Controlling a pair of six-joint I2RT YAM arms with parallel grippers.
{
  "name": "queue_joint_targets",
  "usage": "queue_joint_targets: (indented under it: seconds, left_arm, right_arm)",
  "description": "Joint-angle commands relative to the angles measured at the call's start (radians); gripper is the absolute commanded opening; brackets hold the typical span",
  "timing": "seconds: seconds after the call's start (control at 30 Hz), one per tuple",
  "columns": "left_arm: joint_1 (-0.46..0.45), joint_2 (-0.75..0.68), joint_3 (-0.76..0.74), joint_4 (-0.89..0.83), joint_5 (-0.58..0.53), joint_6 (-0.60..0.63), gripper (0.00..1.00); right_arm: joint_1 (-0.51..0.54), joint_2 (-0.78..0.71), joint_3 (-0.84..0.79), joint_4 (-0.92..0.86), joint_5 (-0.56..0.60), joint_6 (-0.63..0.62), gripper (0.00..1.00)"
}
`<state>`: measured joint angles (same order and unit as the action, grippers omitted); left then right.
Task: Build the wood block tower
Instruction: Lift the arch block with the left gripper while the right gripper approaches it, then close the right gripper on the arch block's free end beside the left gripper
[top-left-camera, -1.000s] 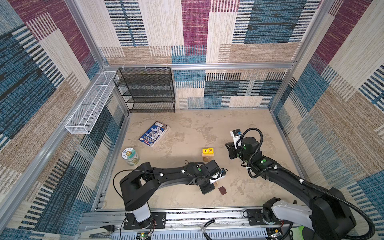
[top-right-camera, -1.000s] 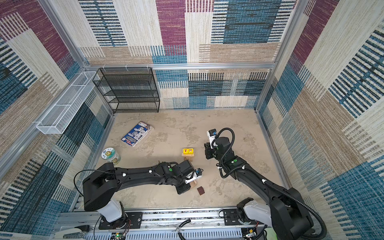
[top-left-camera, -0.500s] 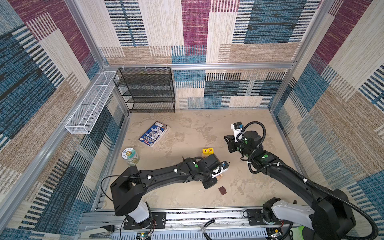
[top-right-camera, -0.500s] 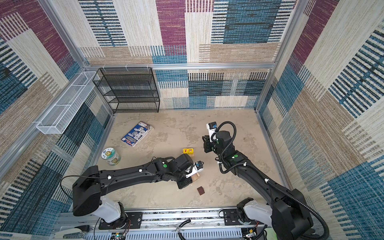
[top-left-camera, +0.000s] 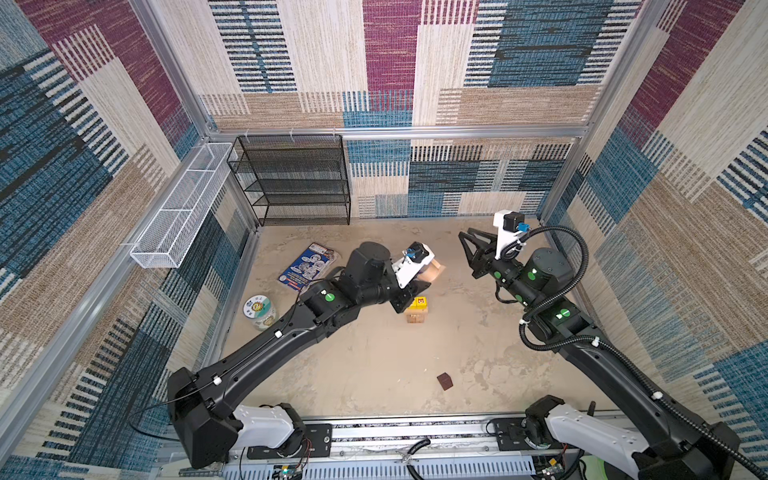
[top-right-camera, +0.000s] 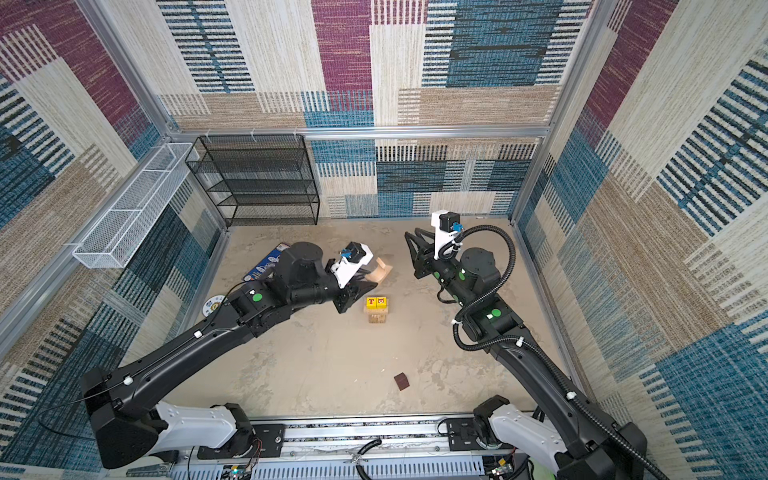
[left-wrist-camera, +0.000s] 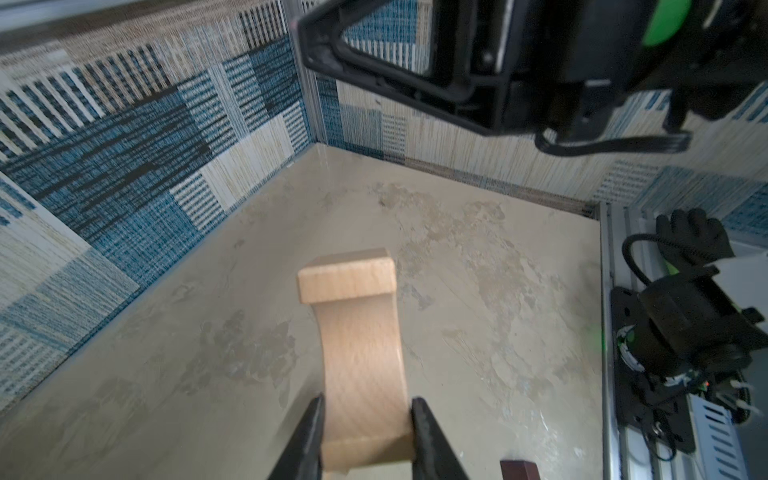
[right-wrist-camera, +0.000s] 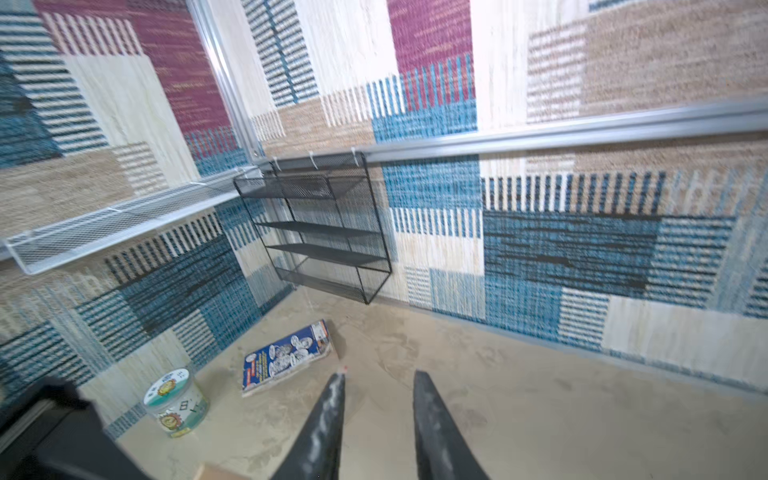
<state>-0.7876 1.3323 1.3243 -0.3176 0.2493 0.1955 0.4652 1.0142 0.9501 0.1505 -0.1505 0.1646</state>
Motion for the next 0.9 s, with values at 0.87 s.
queue_joint_targets:
  seconds: [0.87]
  left_arm:
    - [0.217,-0.038,-0.245,0.87,0.692,-0.38,0.0]
  right_arm:
    - [0.002,0.042,-0.123,0.437,-0.694,0.03,0.46]
